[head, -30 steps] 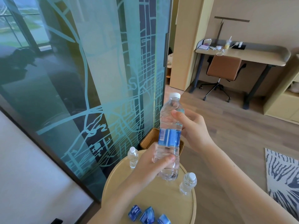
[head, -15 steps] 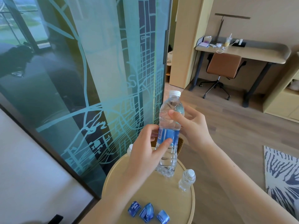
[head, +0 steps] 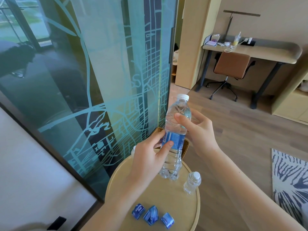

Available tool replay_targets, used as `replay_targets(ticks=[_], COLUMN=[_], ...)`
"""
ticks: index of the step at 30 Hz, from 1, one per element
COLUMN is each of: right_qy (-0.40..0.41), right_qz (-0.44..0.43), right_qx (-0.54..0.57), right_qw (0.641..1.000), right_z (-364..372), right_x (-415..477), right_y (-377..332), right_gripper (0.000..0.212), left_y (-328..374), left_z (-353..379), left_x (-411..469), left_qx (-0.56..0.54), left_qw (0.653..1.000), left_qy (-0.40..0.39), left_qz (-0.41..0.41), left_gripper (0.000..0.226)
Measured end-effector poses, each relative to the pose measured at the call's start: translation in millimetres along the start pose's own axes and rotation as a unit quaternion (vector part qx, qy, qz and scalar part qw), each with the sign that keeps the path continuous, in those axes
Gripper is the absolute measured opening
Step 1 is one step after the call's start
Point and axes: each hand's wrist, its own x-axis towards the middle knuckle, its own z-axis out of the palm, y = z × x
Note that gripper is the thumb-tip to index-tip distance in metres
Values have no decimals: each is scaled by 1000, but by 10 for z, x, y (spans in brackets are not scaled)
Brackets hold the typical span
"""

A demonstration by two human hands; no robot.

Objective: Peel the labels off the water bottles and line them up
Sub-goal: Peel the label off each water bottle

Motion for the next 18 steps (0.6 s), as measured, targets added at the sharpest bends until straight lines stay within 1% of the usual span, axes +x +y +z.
replay_targets(ticks=[4, 7, 11, 15, 18], right_qy=[16, 26, 26, 31, 38], right_qz=[7, 10, 24, 41, 38], right_qx=[-8, -15, -7, 7, 11], right_qw=[1000, 1000, 999, 999, 998], right_z=[8, 11, 11, 6, 28], right_x=[-22, -36, -70, -96, -99], right_y=[31, 47, 68, 91, 111], right_gripper=[22, 25, 21, 33, 36], left_y=[-15, -64, -119, -49, 26], left_z=[20, 30, -18, -24, 31], left_x=[-21, -40, -36, -54, -58], left_qx=[-2, 0, -20, -43, -81], left_qw=[1000, 1000, 998, 994, 986], left_qy=[10, 17, 32, 32, 44], left_qz=[-7, -14, -59, -96, -139], left_gripper=[46, 42, 28, 26, 28])
